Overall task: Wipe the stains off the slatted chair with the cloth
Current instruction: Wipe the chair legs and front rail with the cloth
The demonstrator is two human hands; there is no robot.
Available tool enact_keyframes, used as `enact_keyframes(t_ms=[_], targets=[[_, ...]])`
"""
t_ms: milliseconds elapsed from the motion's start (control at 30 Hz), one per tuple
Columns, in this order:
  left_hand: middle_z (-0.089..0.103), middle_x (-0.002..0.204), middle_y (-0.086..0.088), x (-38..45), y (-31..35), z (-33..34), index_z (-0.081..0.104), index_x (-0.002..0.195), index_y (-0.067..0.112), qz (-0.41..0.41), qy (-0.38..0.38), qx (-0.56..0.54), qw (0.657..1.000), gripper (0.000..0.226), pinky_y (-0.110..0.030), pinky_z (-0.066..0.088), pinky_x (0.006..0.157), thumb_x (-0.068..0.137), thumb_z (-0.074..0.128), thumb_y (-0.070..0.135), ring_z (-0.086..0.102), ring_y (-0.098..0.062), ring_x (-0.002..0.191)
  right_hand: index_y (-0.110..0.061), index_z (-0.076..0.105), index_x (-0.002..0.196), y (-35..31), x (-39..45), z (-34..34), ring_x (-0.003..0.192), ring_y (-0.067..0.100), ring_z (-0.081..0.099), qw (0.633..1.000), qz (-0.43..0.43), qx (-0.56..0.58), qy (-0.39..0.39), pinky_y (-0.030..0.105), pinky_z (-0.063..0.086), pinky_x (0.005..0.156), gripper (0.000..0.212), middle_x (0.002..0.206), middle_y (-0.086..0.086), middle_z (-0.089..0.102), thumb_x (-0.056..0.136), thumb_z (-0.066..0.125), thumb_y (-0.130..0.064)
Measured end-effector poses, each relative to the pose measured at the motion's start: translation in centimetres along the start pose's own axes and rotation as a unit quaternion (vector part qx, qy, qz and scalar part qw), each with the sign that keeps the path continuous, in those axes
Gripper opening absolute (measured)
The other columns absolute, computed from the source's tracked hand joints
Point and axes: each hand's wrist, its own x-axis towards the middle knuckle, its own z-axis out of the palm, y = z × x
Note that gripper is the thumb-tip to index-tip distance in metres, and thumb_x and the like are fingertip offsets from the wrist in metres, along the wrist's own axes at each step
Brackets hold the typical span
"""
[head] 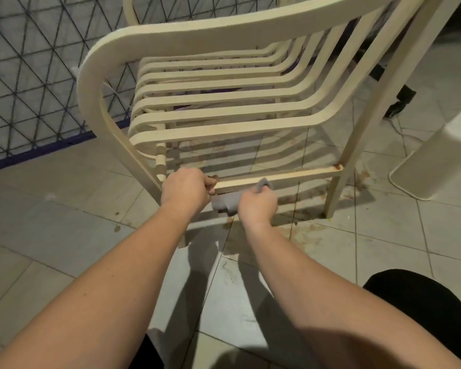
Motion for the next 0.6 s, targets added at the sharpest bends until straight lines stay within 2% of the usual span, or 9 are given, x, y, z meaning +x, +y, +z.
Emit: enact_keyframes(t_ms=[67, 133, 167, 267, 300, 367, 433, 533, 600], targets=[[0.073, 0.118, 0.005, 0.1, -0.2, -0.6, 0.072, 0.118, 0.044, 0.026, -0.027, 0.012, 0.999, 0.030, -0.032, 0.053, 0.089, 0.095, 0.066, 0.026, 0.067, -0.024, 0.107, -0.011, 0.058, 0.090, 1.1, -1.6, 1.5, 0.089, 0.029, 0.060, 0.996, -0.026, -0.038, -0.071, 0.032, 0.045, 0.078, 0.020, 0.096, 0.015, 0.064, 0.101, 0.042, -0.012], [0.068, 0.129, 0.006, 0.3, -0.5, -1.6, 0.067, 0.127, 0.043, 0.058, -0.073, 0.029, 0.995, 0.043, -0.031, 0.049, 0.094, 0.095, 0.062, 0.016, 0.062, -0.022, 0.117, -0.012, 0.060, 0.095, 2.1, -2.6, 1.8, 0.090, 0.026, 0.060, 0.989, -0.041, -0.045, -0.132, 0.031, 0.044, 0.077, 0.020, 0.093, 0.008, 0.063, 0.103, 0.042, -0.017], [0.065, 0.134, 0.006, 0.3, -0.7, -2.1, 0.065, 0.132, 0.042, 0.067, -0.099, 0.029, 0.992, 0.049, -0.031, 0.047, 0.096, 0.093, 0.061, 0.012, 0.060, -0.022, 0.122, -0.013, 0.061, 0.096, 2.1, -2.4, 1.4, 0.088, 0.023, 0.060, 0.991, -0.035, -0.024, -0.130, 0.029, 0.043, 0.075, 0.022, 0.089, 0.003, 0.062, 0.104, 0.042, -0.021], [0.059, 0.142, 0.002, 0.5, -1.3, -2.9, 0.059, 0.140, 0.038, 0.062, -0.178, -0.034, 0.981, 0.062, -0.028, 0.046, 0.099, 0.088, 0.057, 0.003, 0.056, -0.022, 0.125, -0.015, 0.056, 0.078, 0.5, 0.1, -0.7, 0.086, 0.028, 0.063, 0.996, 0.021, 0.084, 0.011, 0.032, 0.044, 0.074, 0.036, 0.075, 0.002, 0.059, 0.106, 0.041, -0.031], [0.059, 0.142, 0.001, 0.4, -1.5, -3.1, 0.057, 0.142, 0.036, 0.061, -0.196, -0.057, 0.977, 0.064, -0.027, 0.045, 0.096, 0.088, 0.056, 0.001, 0.056, -0.022, 0.123, -0.012, 0.056, 0.080, 0.2, 1.2, -1.4, 0.085, 0.029, 0.062, 0.993, 0.032, 0.099, 0.054, 0.033, 0.044, 0.074, 0.038, 0.076, 0.004, 0.059, 0.106, 0.039, -0.033], [0.057, 0.144, -0.001, 0.3, -1.8, -3.4, 0.055, 0.145, 0.033, 0.055, -0.215, -0.094, 0.970, 0.069, -0.025, 0.043, 0.096, 0.086, 0.048, -0.004, 0.054, -0.022, 0.125, -0.005, 0.059, 0.093, -0.5, 1.9, -2.0, 0.084, 0.029, 0.062, 0.992, 0.033, 0.095, 0.071, 0.034, 0.046, 0.071, 0.037, 0.084, 0.011, 0.063, 0.106, 0.036, -0.030], [0.053, 0.149, 0.000, 0.1, -1.8, -3.6, 0.054, 0.146, 0.029, 0.034, -0.210, -0.150, 0.965, 0.073, -0.025, 0.040, 0.105, 0.085, 0.039, -0.009, 0.048, -0.022, 0.135, 0.000, 0.060, 0.096, -0.4, 1.1, -1.1, 0.078, 0.029, 0.065, 0.998, 0.009, 0.062, 0.024, 0.033, 0.051, 0.066, 0.034, 0.087, 0.016, 0.067, 0.105, 0.038, -0.024], [0.053, 0.148, 0.003, -0.3, -1.6, -3.5, 0.055, 0.145, 0.018, -0.004, -0.211, -0.247, 0.946, 0.072, -0.017, 0.032, 0.103, 0.086, 0.030, -0.015, 0.044, -0.014, 0.141, -0.006, 0.054, 0.074, 0.0, -2.6, 1.6, 0.062, 0.020, 0.055, 0.996, -0.043, -0.012, -0.080, 0.021, 0.042, 0.052, 0.035, 0.066, 0.006, 0.056, 0.104, 0.041, -0.018], [0.056, 0.146, 0.002, -0.2, -1.5, -3.3, 0.058, 0.141, 0.015, -0.013, -0.211, -0.277, 0.937, 0.066, -0.018, 0.033, 0.102, 0.088, 0.032, -0.014, 0.046, -0.011, 0.137, -0.012, 0.051, 0.069, 0.6, -4.0, 3.2, 0.068, 0.020, 0.053, 0.989, -0.056, -0.037, -0.132, 0.023, 0.038, 0.060, 0.035, 0.067, 0.001, 0.053, 0.103, 0.045, -0.018]])
